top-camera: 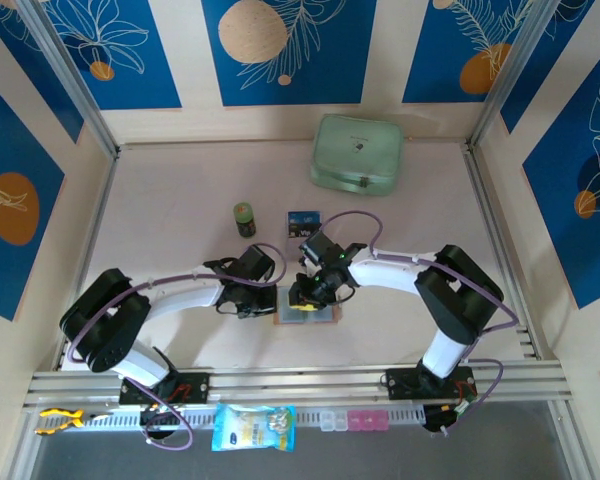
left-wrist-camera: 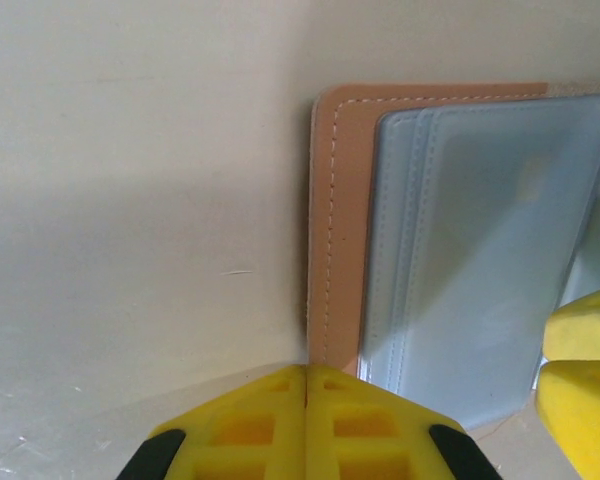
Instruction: Take the credit cards out of the card holder
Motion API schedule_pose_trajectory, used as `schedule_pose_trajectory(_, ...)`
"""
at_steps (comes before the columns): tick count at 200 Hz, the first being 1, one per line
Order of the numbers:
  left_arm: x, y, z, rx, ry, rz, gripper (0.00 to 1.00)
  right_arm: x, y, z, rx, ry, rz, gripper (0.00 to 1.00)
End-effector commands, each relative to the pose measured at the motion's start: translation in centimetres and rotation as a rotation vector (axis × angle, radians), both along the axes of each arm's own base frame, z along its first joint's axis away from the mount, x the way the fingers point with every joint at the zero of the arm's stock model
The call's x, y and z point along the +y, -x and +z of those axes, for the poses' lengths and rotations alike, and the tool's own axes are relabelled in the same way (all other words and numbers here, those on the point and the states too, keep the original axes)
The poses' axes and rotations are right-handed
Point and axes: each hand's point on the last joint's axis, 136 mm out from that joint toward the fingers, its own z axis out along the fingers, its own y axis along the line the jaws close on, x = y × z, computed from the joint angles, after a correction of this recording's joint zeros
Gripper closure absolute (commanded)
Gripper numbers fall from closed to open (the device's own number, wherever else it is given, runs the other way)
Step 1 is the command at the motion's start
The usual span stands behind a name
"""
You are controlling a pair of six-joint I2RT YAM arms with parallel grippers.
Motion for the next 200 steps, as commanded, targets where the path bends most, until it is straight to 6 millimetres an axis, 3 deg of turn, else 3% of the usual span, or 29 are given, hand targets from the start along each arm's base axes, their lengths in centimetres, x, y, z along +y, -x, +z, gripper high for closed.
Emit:
schedule_pose_trajectory(1, 0.8, 0.8, -0.2, 0.016, -0.032, 0.006, 1.0, 0.2, 0.0, 0.1, 0.01, 0.018, 0.0, 0.71)
schedule_pose_trajectory(98, 0.8, 0.9, -0.6, 0.03, -0.041, 0.008, 1.0, -1.9, 0.2, -0.3, -0.012, 0.116, -0.006, 0.72)
schedule_pose_trajectory(163, 0.8, 0.8, -0.5, 0.036, -0.057, 0.004, 1.0, 0.3, -0.1, 1.8, -0.034, -0.003, -0.002, 0.78)
schedule_pose_trajectory(200, 0.8, 0.8, -0.6, 0.039, -0.056, 0.001, 1.0, 1.4, 0.0, 1.4, -0.016, -0.031, 0.017, 0.78)
